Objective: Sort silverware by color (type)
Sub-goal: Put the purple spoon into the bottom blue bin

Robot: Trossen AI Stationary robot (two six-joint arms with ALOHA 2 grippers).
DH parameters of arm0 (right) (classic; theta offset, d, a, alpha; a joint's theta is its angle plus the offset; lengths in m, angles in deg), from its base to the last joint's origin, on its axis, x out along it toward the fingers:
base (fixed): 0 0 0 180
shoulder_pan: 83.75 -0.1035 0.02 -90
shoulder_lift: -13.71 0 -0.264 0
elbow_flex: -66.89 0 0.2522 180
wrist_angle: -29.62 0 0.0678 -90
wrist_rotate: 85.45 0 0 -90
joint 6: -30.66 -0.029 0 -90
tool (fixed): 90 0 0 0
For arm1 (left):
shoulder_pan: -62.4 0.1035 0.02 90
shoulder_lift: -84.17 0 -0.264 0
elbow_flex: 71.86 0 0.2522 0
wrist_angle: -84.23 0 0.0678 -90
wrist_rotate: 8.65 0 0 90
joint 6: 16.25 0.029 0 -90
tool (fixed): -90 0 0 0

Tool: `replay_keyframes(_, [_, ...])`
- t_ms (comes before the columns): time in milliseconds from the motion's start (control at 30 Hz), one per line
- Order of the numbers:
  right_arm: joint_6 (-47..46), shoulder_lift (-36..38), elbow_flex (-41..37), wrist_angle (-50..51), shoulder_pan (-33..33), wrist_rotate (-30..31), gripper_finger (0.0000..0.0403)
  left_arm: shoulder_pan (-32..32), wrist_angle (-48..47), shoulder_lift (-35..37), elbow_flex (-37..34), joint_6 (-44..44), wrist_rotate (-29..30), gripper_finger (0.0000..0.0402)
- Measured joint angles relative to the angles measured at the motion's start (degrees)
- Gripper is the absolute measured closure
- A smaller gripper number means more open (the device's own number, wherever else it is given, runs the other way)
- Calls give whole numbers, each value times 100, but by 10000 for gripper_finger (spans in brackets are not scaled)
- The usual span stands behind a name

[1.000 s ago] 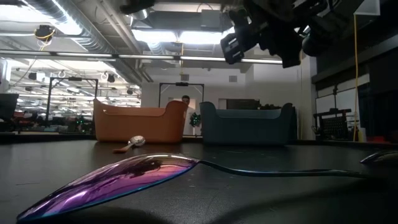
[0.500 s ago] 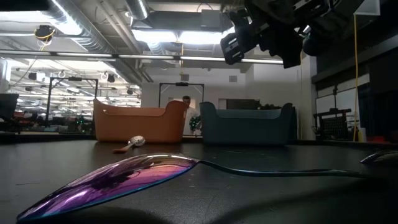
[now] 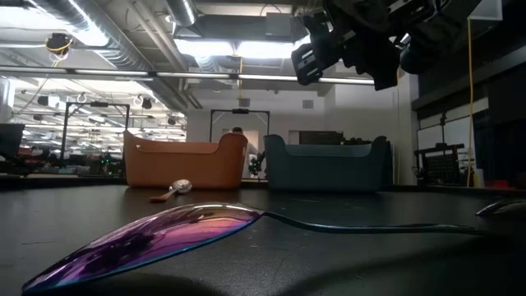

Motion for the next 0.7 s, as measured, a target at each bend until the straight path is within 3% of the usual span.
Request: replay_keyframes(700, [9, 0, 0, 0, -2, 235, 270, -203, -48, -810, 0, -3, -187, 398])
